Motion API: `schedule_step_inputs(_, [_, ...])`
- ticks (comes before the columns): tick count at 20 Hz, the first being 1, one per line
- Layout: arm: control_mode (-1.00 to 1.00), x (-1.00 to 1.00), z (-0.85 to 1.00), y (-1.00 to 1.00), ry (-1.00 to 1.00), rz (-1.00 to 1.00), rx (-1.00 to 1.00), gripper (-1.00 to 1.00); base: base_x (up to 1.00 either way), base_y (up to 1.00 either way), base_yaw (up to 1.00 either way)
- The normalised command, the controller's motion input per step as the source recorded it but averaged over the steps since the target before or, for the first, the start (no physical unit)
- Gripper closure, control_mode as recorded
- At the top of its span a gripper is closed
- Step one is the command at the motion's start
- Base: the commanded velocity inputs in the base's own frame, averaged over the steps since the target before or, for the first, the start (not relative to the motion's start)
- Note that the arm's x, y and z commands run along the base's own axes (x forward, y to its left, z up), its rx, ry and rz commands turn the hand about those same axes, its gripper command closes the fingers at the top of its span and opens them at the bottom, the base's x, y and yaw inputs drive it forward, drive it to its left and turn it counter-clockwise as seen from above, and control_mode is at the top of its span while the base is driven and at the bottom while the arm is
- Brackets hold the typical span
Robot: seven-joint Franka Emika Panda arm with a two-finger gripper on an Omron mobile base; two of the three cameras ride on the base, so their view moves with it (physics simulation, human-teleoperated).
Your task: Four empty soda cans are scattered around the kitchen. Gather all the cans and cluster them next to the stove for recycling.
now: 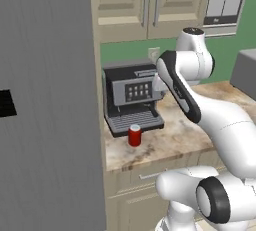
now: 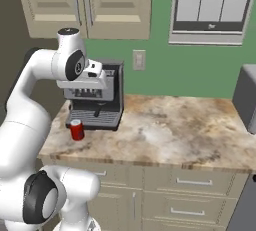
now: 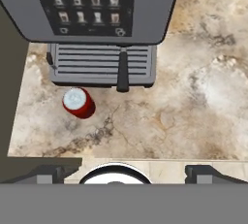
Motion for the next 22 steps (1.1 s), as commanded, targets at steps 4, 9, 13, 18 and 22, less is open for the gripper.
schedule_step_inputs(4, [1.00, 0.00, 0.00, 0.00, 0.00, 0.00, 0.00, -1.00, 0.00, 0.48, 0.00])
schedule_step_inputs(9, [1.00, 0.00, 0.00, 0.00, 0.00, 0.00, 0.00, -1.00, 0.00, 0.06, 0.00])
schedule_step_inputs(13, [1.00, 0.00, 0.00, 0.00, 0.00, 0.00, 0.00, -1.00, 0.00, 0.00, 0.00])
schedule_step_inputs(18, [1.00, 0.00, 0.00, 0.00, 0.00, 0.00, 0.00, -1.00, 0.00, 0.00, 0.00])
schedule_step_inputs(22, [1.00, 0.00, 0.00, 0.00, 0.00, 0.00, 0.00, -1.00, 0.00, 0.03, 0.00])
